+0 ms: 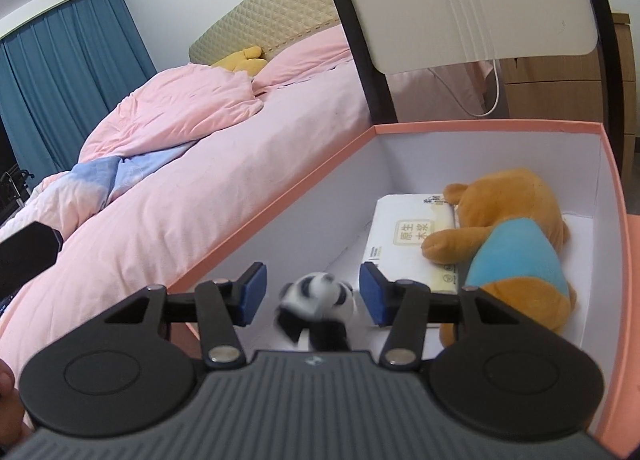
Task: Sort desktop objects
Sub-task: 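Carry the panda plush with the right gripper into the box and release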
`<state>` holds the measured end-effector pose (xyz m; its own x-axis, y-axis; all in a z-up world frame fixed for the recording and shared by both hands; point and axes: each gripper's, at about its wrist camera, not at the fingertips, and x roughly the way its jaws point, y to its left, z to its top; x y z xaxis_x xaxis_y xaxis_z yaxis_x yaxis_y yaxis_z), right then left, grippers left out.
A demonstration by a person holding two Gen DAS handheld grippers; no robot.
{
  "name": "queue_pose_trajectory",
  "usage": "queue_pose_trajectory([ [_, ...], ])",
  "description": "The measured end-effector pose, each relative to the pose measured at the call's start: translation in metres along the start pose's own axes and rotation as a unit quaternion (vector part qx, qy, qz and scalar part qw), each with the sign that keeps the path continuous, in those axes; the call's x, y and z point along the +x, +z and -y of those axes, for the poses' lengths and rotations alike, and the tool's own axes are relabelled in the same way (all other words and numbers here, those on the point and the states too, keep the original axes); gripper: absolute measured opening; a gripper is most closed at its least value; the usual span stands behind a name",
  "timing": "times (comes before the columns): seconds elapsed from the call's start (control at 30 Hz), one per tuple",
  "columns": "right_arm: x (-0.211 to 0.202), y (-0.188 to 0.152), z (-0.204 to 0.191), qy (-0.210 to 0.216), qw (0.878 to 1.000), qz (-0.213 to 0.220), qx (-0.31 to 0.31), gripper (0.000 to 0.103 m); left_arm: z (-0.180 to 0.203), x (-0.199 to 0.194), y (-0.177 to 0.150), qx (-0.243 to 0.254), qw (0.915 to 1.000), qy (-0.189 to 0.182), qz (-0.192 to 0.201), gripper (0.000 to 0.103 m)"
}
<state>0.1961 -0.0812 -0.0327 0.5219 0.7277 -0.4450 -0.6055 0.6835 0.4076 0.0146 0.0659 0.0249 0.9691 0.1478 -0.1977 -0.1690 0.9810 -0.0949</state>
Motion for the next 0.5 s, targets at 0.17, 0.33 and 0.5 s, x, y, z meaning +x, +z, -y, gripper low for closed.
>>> queue_pose_trajectory([
  [0.17, -0.016, 0.0, 0.003, -0.021, 1.0, 0.014, -0.008, 0.053, 0.004, 0.0, -0.002, 0.009, 0.9999, -0.007, -0.002, 0.103],
  [0.33, -0.041, -0.002, 0.007, -0.045, 0.998, 0.032, -0.014, 0.053, 0.011, -0.001, -0.005, 0.022, 0.9996, -0.017, -0.005, 0.103],
  [0.5, -0.073, -0.007, 0.013, -0.077, 0.995, 0.054, -0.017, 0.053, 0.018, -0.003, -0.008, 0.032, 0.999, -0.029, -0.007, 0.103],
])
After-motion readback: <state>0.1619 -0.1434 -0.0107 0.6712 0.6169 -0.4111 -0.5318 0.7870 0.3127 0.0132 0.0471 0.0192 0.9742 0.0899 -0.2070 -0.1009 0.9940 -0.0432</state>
